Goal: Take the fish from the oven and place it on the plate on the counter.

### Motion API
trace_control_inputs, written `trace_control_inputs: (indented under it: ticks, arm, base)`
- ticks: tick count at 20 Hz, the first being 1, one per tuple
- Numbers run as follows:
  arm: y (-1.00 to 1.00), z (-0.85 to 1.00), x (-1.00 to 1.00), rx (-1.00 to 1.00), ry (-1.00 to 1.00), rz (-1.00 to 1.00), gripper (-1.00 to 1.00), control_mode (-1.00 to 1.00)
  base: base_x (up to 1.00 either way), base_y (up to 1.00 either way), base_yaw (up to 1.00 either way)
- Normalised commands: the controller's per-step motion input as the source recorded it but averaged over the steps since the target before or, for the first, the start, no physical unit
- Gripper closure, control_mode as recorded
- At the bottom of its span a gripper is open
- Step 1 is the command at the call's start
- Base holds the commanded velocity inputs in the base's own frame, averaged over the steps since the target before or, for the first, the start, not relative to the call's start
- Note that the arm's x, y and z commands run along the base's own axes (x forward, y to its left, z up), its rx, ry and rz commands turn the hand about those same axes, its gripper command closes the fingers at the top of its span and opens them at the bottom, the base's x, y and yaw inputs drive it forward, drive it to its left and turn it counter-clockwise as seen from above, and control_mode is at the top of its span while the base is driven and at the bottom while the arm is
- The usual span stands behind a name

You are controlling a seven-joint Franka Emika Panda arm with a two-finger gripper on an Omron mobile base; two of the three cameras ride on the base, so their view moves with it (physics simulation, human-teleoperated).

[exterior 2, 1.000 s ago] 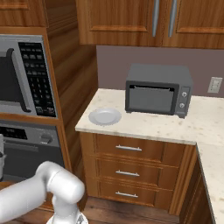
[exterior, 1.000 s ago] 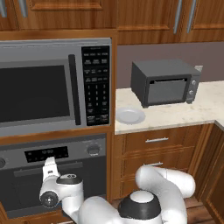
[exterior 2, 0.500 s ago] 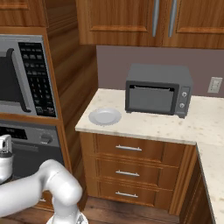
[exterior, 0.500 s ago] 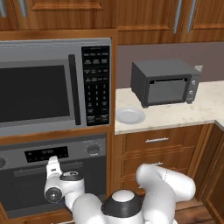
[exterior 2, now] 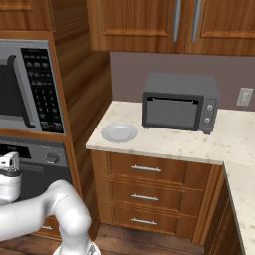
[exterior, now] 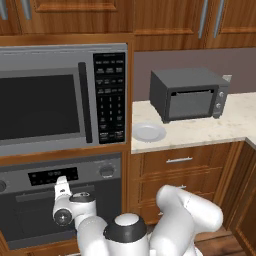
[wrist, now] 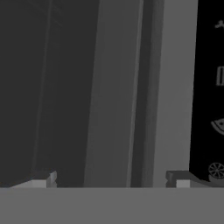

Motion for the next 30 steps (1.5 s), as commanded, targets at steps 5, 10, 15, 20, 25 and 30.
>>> trace_control_inputs:
  ticks: [5,10,15,20,25,30]
  arm:
    - [0.09,-0.20,0.30,0.00,0.00,0.00,-1.00,-1.00]
    - [0.13,-0.24,0.27,0.00,-0.03,0.00,-1.00,-1.00]
    - [0.14,-0.40,0.40,0.00,-0.15,0.00,-1.00,-1.00]
    - [0.11,-0.22,0.45,0.00,-0.10,0.00,-1.00,-1.00]
    - [0.26,-0.07,0.55,-0.03,0.00,-0.01,-1.00,-1.00]
    - [0.29,-0.31,0.45,-0.05,0.09,-0.03,-1.00,-1.00]
  base:
    - [0.00,0.00,0.00]
    - [0.00,0.00,0.00]
    - [0.00,0.00,0.00]
    - [0.00,0.00,0.00]
    - [0.00,0.00,0.00]
    - [0.00,0.00,0.00]
